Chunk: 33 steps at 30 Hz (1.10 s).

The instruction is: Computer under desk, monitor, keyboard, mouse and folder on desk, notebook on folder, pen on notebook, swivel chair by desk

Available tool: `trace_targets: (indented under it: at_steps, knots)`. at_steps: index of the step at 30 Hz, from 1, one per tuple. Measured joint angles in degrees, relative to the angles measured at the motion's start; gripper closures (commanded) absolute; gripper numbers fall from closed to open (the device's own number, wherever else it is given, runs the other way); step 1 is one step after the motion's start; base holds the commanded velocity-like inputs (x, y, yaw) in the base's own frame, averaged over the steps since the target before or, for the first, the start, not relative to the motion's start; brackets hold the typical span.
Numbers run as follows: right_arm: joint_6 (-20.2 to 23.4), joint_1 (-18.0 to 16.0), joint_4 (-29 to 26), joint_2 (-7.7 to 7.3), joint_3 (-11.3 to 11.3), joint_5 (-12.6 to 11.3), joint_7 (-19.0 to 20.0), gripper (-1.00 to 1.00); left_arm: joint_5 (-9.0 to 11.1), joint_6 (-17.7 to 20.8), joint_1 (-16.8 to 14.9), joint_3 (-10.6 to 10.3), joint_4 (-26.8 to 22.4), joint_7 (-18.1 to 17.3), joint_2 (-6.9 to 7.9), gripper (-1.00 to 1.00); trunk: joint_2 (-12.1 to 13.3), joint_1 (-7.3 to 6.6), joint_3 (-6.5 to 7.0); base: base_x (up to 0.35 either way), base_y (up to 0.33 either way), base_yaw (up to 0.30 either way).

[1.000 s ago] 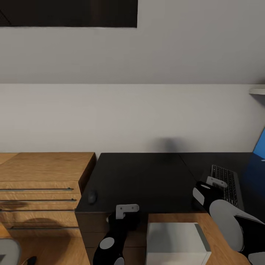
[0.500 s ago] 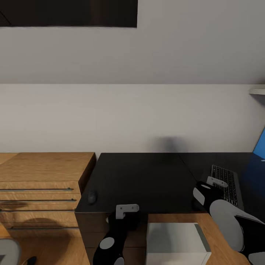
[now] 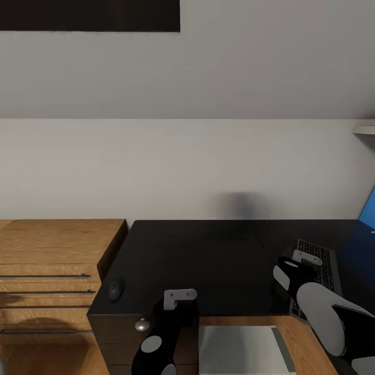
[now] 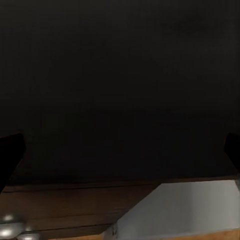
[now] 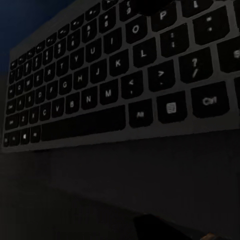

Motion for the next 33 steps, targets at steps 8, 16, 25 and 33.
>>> trace_targets:
  at_steps: [8, 16, 25, 33]
  knots:
    - [0.1, 0.0, 0.1, 0.00, 0.0, 0.0, 0.0, -1.00, 0.0, 0.0, 0.0, 0.0, 0.0, -0.2, 0.00, -1.00, 0.0, 0.00, 0.00, 0.097, -0.075, 0.000]
    - [0.1, 0.0, 0.1, 0.06, 0.0, 0.0, -0.1, -1.00, 0.0, 0.0, 0.0, 0.0, 0.0, -0.2, 0.00, -1.00, 0.0, 0.01, 0.00, 0.011, -0.009, 0.000]
    - [0.1, 0.0, 0.0, 0.13, -0.1, -0.1, -0.2, -1.00, 0.0, 0.0, 0.0, 0.0, 0.0, -0.2, 0.00, -1.00, 0.0, 0.01, 0.00, 0.001, -0.001, 0.000]
    - [0.2, 0.0, -0.1, 0.10, -0.1, -0.1, -0.2, -1.00, 0.0, 0.0, 0.0, 0.0, 0.0, -0.2, 0.00, -1.00, 0.0, 0.01, -0.29, 0.000, 0.000, 0.000]
